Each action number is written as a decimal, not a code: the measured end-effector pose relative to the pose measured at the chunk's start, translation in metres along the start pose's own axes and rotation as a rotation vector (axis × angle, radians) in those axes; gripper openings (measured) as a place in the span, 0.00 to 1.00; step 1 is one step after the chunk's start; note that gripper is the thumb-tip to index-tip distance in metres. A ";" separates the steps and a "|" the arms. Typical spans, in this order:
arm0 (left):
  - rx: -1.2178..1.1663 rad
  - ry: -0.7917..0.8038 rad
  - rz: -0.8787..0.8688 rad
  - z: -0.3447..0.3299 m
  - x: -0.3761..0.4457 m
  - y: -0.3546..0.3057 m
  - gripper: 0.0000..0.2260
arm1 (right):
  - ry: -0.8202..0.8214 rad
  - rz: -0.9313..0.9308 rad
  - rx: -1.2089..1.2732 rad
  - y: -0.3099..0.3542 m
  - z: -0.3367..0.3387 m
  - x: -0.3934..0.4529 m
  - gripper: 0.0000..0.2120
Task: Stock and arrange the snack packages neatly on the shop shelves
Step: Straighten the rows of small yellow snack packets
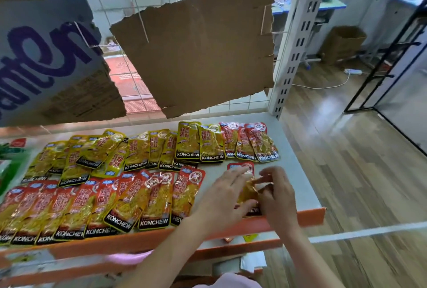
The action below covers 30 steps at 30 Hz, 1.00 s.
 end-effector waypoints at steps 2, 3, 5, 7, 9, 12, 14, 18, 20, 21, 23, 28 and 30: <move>0.039 0.087 0.002 -0.013 -0.002 0.000 0.29 | 0.038 0.015 0.031 0.002 -0.002 -0.003 0.14; 0.068 0.125 0.012 -0.018 -0.004 0.002 0.29 | 0.039 0.011 0.050 0.002 -0.002 -0.003 0.11; 0.109 0.146 0.030 -0.020 -0.008 0.008 0.27 | 0.018 0.004 0.066 0.001 0.000 -0.003 0.09; 0.097 0.125 0.050 -0.014 -0.013 0.016 0.25 | 0.006 0.002 0.037 -0.001 0.000 -0.001 0.12; 0.087 0.116 0.055 -0.005 -0.018 0.022 0.23 | 0.038 -0.001 0.001 -0.004 -0.003 0.004 0.13; 0.123 0.117 0.040 0.009 -0.020 0.027 0.20 | 0.093 0.013 -0.111 -0.007 -0.009 0.028 0.07; 0.140 0.108 0.047 0.016 -0.018 0.030 0.17 | 0.138 0.064 -0.291 -0.004 -0.016 0.052 0.12; 0.165 0.078 0.029 0.021 -0.014 0.025 0.13 | 0.416 0.157 -0.624 -0.005 -0.051 0.071 0.27; 0.109 0.007 0.031 0.027 -0.014 0.023 0.12 | 0.475 0.158 -0.696 -0.010 -0.060 0.066 0.27; 0.078 -0.042 0.044 0.031 -0.015 0.024 0.12 | 0.475 0.145 -0.713 -0.011 -0.059 0.062 0.26; 0.061 -0.134 0.065 0.042 -0.016 0.028 0.13 | 0.468 0.120 -0.745 -0.009 -0.055 0.052 0.23; 0.097 -0.209 0.129 0.060 -0.006 0.045 0.17 | 0.517 0.183 -0.887 0.004 -0.049 0.009 0.20; 0.106 -0.183 0.121 0.059 0.007 0.049 0.18 | 0.482 0.225 -0.878 0.013 -0.044 0.005 0.17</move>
Point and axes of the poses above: each hand's wrist, its own x-axis towards the middle knuckle, its own z-axis out of the back of the hand, y = z × x, the point moved 10 cm from there along x, towards the middle knuckle, and after that the axes turned 10 degrees about -x, right-handed, at the moved point
